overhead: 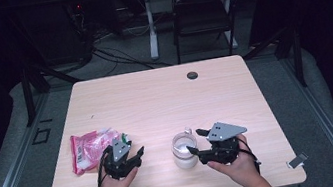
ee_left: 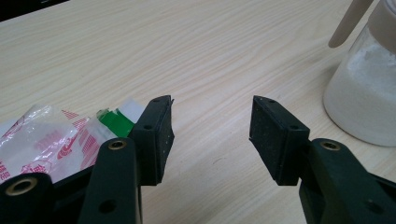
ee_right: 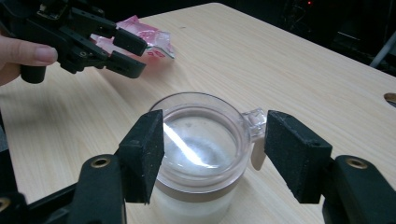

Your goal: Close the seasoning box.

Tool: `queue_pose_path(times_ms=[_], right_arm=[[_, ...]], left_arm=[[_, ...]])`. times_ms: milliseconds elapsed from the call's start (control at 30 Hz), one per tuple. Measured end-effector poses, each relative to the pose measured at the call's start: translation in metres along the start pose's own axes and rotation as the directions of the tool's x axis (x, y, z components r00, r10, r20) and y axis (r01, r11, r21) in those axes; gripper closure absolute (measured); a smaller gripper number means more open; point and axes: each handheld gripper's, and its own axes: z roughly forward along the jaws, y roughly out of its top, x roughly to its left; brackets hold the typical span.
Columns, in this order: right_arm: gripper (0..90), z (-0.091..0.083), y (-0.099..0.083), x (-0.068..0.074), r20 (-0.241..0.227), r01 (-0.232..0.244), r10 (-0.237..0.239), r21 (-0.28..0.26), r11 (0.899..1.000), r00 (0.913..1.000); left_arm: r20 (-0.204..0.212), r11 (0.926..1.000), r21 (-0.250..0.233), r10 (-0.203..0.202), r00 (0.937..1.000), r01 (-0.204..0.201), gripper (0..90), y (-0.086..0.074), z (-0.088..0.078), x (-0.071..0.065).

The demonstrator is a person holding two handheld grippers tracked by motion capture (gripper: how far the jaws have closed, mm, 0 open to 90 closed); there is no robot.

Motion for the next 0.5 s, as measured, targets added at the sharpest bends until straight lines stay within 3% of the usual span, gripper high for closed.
queue_pose_path(times_ms=[300, 400, 433, 500], right_arm=[[41.9, -0.014, -0.002, -0.02, 0.062, -0.054, 0.055, -0.016, 0.998, 0.9965], [41.9, -0.018, -0.005, -0.03, 0.099, -0.098, 0.099, -0.014, 0.995, 0.9901], [41.8, -0.02, -0.008, -0.038, 0.12, -0.134, 0.134, -0.013, 0.991, 0.9836], [41.9, -0.022, -0.01, -0.042, 0.131, -0.146, 0.147, -0.011, 0.989, 0.9805]], left_arm=[[-0.006, 0.9999, -0.013, -0.01, 0.9999, 0.01, 49.0, 0.0, -0.001, 0.002], [-0.008, 0.9998, -0.016, -0.013, 0.9999, 0.013, 49.0, 0.0, -0.002, 0.003], [-0.009, 0.9998, -0.015, -0.014, 0.9999, 0.014, 49.0, 0.0, -0.002, 0.003], [-0.009, 0.9998, -0.015, -0.012, 0.9999, 0.012, 49.0, 0.0, -0.003, 0.004]])
